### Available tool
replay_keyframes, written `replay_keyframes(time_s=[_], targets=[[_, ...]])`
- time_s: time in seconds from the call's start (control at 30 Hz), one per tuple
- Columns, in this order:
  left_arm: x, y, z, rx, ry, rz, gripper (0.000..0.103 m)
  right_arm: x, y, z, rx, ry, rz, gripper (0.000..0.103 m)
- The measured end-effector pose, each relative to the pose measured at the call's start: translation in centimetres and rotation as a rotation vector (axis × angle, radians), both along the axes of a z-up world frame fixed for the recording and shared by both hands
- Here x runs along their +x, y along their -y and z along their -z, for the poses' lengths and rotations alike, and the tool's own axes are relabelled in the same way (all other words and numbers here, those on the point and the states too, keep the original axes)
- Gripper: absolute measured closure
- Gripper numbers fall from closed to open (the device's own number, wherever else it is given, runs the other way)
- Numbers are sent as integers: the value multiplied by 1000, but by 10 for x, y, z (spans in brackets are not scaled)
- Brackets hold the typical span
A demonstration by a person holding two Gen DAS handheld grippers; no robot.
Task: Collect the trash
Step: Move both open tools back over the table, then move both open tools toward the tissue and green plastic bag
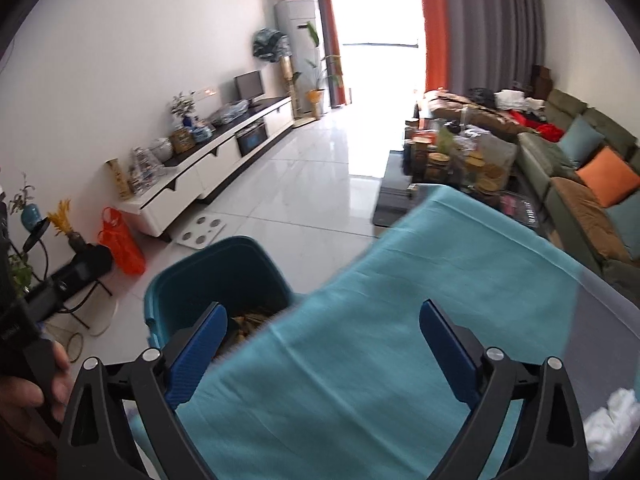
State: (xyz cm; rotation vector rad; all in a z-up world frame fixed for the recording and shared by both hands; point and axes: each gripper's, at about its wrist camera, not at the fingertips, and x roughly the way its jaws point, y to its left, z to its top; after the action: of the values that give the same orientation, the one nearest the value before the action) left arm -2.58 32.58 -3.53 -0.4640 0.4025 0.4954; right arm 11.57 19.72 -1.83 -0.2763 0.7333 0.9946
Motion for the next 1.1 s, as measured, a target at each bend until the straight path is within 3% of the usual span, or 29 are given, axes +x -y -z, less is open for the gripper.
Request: replay_keyframes(time_s=[0.47,0.87,1.1], targets=[[48,94,-30,58,-2,191,6,6,116,3,-3,89,211,7],[85,167,-30,122,-24,338,6,-1,192,14,-8,117,373,7],[97,203,-23,172,-48,426,6,-12,250,12,60,100,500,7]])
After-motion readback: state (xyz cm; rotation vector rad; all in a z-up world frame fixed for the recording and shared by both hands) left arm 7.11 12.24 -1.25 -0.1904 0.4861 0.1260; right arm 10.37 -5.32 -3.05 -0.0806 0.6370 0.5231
